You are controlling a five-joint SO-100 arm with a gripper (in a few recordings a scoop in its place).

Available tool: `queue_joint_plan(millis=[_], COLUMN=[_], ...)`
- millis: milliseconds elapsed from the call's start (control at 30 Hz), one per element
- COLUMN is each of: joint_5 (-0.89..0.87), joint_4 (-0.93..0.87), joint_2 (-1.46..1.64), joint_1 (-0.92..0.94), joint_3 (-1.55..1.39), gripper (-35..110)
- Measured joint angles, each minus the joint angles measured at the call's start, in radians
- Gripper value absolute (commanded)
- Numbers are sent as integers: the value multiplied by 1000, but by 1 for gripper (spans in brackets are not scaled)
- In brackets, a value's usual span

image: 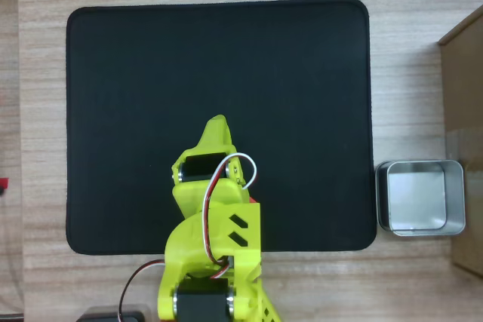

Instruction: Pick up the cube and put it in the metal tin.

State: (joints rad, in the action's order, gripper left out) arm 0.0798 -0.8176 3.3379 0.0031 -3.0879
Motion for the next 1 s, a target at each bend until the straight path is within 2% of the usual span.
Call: queue_joint_plan(millis=[400, 633, 833, 1000], joint_5=[29, -37, -75, -69], joint_4=[0, 28, -209, -505], joint_2=[0, 2, 5, 5], joint_1=[-8, 18, 43, 86], joint_3=[0, 38, 245, 449], gripper=[0, 0, 0, 0])
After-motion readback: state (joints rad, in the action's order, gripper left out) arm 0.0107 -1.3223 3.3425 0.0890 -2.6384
